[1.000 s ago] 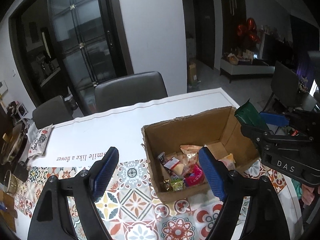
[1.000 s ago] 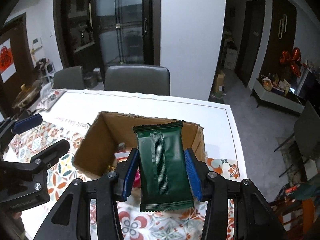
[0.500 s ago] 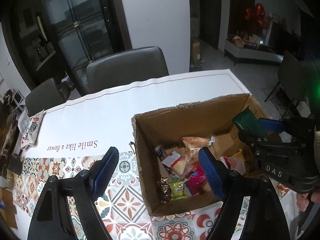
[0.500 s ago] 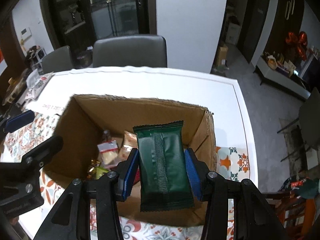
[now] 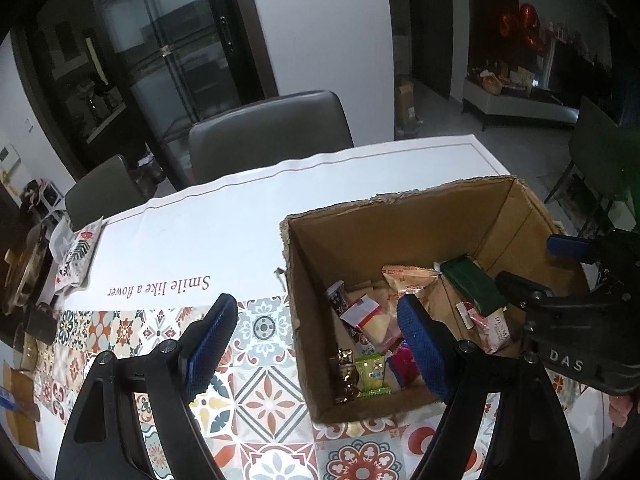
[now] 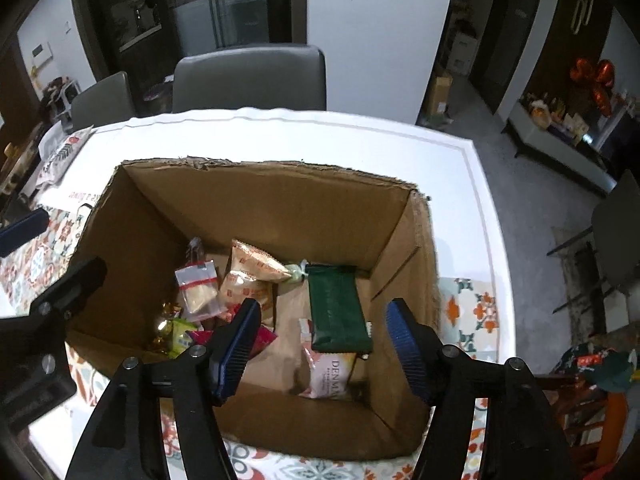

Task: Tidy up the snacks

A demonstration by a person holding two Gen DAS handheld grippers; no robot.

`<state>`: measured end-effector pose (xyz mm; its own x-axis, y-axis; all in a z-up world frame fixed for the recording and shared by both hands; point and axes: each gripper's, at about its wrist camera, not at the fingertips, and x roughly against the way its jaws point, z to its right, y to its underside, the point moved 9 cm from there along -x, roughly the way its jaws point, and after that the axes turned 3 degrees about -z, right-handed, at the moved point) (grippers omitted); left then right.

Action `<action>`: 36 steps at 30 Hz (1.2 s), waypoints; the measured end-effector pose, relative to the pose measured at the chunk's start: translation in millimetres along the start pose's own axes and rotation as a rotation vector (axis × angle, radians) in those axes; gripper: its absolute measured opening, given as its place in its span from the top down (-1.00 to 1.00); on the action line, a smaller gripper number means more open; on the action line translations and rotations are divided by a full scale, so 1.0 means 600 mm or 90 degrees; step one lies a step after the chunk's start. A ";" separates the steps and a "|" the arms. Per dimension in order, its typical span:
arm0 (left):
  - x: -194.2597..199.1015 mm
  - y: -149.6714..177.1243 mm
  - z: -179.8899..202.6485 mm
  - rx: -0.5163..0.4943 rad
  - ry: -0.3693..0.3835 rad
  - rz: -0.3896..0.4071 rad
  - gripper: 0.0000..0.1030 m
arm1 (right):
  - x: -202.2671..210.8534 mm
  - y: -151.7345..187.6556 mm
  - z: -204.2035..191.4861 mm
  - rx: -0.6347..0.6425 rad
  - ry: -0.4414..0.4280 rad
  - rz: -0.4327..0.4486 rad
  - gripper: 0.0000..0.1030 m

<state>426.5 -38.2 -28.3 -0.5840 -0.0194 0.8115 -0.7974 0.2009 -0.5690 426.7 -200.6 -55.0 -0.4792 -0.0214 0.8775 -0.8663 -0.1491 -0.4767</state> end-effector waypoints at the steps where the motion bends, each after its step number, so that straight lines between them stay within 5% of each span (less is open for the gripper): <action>1: 0.008 0.005 -0.001 0.003 0.003 0.007 -0.59 | 0.010 0.004 -0.001 0.002 0.006 0.010 -0.33; 10: 0.093 0.064 -0.009 0.024 0.001 0.079 -0.67 | 0.109 0.044 -0.013 0.002 0.009 0.120 -0.52; 20: 0.204 0.162 -0.010 0.035 -0.010 0.169 -0.99 | 0.212 0.154 -0.033 -0.006 0.031 0.232 -0.62; 36: 0.315 0.290 0.019 0.032 -0.009 0.242 -0.99 | 0.310 0.304 -0.044 -0.047 0.027 0.340 -0.70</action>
<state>175.8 -18.2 24.5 -0.8416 0.0337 0.5390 -0.5291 0.1486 -0.8354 175.9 -205.5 19.6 -0.8596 -0.0344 0.5098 -0.5075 -0.0587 -0.8596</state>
